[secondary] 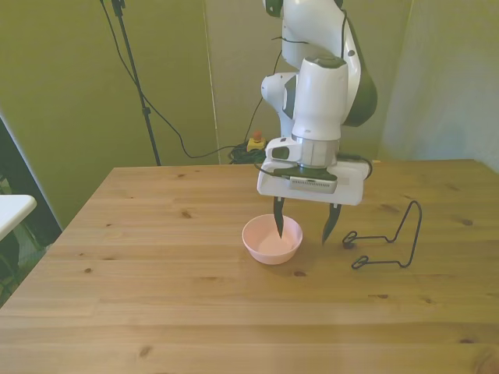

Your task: Load the bowl

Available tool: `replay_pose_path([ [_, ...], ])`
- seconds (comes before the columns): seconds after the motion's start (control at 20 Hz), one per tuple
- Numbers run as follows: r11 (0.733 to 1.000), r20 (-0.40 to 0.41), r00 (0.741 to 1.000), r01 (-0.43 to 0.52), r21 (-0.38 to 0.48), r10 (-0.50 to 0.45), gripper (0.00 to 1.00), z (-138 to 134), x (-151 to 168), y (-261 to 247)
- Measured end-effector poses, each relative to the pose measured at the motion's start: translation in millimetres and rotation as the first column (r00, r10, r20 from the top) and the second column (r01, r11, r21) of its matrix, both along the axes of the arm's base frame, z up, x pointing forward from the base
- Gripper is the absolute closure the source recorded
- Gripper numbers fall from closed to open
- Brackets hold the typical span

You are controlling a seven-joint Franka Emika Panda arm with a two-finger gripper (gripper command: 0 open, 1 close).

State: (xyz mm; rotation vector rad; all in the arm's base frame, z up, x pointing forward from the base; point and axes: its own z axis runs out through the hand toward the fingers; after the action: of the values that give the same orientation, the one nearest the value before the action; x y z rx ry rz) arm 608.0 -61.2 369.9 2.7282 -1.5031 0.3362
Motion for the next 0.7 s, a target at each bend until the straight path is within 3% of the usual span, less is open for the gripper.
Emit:
replay_pose_path([
  [0.7,0.999,-0.02,0.999,0.037,0.01,-0.036,1.0,-11.4,-2.9,-14.9],
])
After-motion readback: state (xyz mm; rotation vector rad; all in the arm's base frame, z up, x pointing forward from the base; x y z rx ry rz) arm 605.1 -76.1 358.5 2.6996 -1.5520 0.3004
